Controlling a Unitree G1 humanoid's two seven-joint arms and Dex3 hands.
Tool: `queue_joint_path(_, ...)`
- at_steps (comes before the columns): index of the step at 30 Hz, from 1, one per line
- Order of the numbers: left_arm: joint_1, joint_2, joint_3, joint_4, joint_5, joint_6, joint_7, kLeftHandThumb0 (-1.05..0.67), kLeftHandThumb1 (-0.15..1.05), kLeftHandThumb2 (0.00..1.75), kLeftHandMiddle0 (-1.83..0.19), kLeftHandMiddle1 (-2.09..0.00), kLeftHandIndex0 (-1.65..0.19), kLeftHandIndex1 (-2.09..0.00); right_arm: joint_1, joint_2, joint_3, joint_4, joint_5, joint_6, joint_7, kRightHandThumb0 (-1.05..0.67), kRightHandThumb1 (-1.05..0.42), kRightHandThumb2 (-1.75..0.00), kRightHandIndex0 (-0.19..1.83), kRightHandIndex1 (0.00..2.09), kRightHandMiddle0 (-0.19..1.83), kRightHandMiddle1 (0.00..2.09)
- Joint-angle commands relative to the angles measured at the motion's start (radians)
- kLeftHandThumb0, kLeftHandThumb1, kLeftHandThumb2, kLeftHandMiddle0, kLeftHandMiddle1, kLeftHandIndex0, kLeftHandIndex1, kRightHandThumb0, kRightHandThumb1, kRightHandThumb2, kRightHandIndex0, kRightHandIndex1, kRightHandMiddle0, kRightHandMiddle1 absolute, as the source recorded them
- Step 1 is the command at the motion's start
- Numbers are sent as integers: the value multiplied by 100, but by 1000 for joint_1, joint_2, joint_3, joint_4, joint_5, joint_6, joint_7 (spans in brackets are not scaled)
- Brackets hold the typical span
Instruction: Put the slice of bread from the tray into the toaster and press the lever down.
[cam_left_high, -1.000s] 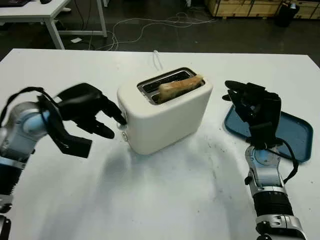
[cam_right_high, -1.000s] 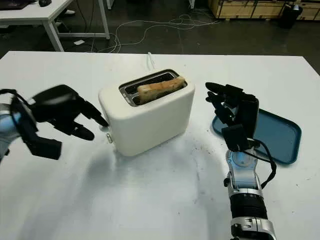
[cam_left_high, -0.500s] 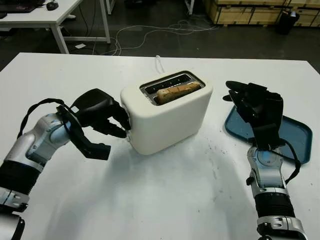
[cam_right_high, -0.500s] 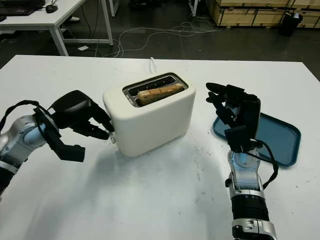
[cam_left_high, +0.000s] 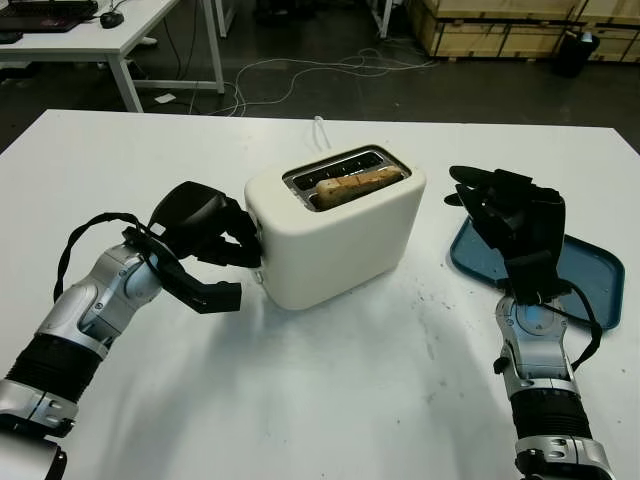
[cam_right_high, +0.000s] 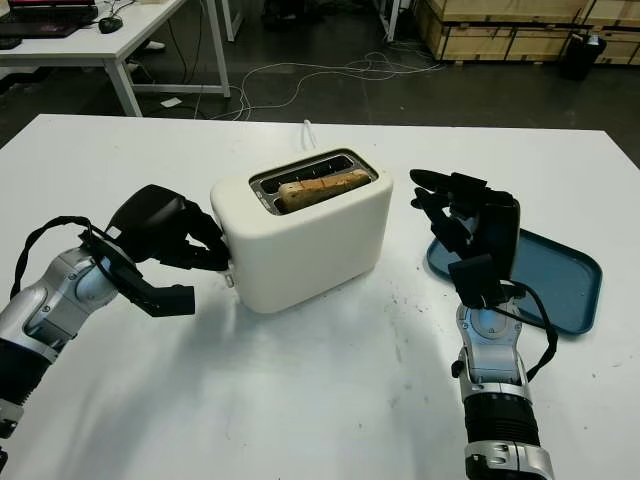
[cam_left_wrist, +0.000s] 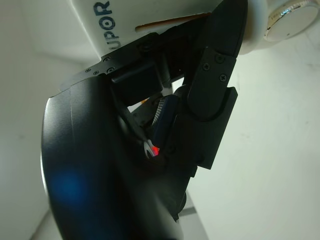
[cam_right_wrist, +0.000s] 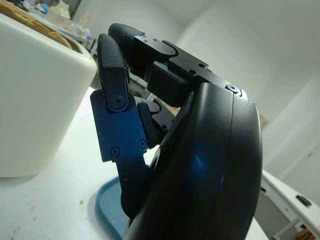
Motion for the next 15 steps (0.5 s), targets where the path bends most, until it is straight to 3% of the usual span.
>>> queue_joint_path(1,173,-110,-165,174,92,105,-82,-70,84,0,-126,-117,-125,-1,12,-12,3,-20,11,-4,10,-45,-92,-12,95,86,122,1)
queue_joint_path(3,177,-134,-162,201,77,123,-71,-69,84,0,-130,-99,-125,-1,14,-14,4,-19,13,-7,19,-45,-92,-12,94,90,122,1)
queue_joint_path(9,185,-122,-165,150,41,129,-89,-67,83,0,-134,-94,-127,-1,18,-9,1,-27,17,-1,27,-44,-92,-12,90,99,122,0)
queue_joint_path(15,213,-41,-136,-68,-24,120,-159,-71,86,0,-129,-128,-122,0,21,-7,3,-34,17,-6,30,-44,-92,-12,89,102,121,0)
